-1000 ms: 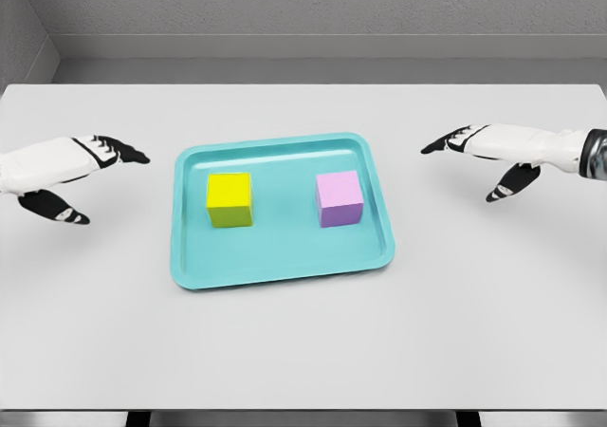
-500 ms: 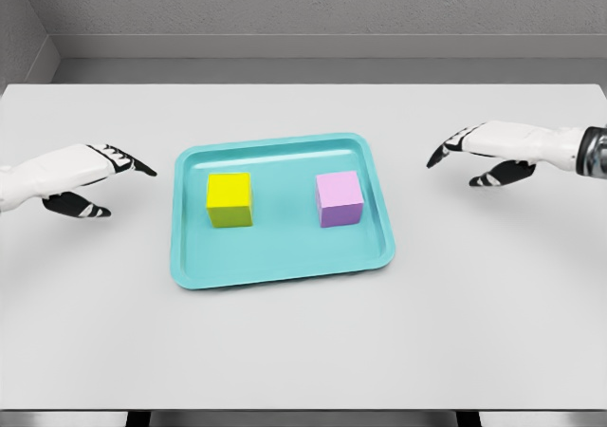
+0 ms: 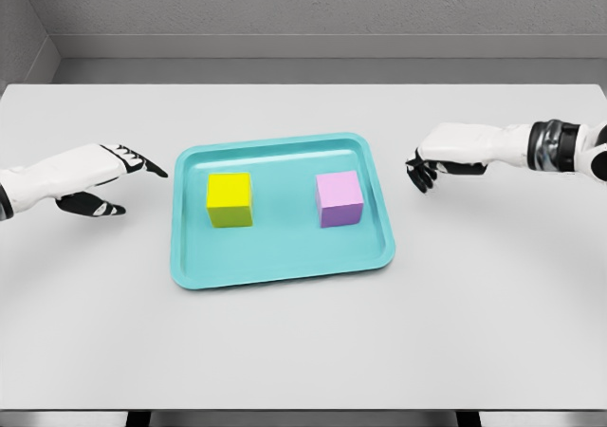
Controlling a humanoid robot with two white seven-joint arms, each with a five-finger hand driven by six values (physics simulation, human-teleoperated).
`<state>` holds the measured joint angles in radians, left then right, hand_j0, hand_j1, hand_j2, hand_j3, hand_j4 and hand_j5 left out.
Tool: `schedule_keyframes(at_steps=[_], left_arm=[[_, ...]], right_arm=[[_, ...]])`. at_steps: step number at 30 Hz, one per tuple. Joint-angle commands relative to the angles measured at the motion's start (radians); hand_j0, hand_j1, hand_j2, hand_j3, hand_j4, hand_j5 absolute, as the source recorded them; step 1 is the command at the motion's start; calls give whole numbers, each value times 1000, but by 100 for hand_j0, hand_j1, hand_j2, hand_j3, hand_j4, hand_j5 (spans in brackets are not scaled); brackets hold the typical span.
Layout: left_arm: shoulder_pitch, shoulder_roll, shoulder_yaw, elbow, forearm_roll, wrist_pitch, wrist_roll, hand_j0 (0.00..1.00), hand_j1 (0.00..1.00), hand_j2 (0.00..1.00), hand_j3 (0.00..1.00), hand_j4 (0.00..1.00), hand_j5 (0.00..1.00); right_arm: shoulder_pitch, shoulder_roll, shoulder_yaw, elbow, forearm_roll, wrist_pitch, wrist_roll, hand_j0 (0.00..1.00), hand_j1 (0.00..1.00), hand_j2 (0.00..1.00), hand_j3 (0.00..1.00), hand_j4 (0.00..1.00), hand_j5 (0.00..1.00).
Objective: Push two cubes
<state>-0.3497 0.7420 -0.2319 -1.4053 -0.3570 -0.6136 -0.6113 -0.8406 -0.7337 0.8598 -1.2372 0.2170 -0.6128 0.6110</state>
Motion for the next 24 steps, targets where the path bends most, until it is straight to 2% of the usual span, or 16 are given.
schedule_keyframes(at_steps=[1, 6, 18, 24], left_arm=[[-2, 3, 0, 9, 6, 3, 0, 81, 81, 81, 81, 81, 81], [-6, 0, 5, 62, 4, 3, 0, 81, 81, 81, 81, 81, 81], [-6, -41, 17, 86, 0, 3, 0, 80, 80, 80, 80, 80, 80], [-6, -49, 16, 80, 3, 3, 0, 77, 77, 77, 77, 77, 77]], right_arm=[[0, 30, 44, 2, 41, 2, 0, 13, 13, 13, 13, 13, 13], [-38, 33, 90, 2, 44, 2, 0, 13, 13, 13, 13, 13, 13], [-77, 80, 148, 42, 65, 2, 0, 13, 13, 13, 13, 13, 13], [-103, 102, 177, 56, 67, 2, 0, 13, 13, 13, 13, 13, 13]])
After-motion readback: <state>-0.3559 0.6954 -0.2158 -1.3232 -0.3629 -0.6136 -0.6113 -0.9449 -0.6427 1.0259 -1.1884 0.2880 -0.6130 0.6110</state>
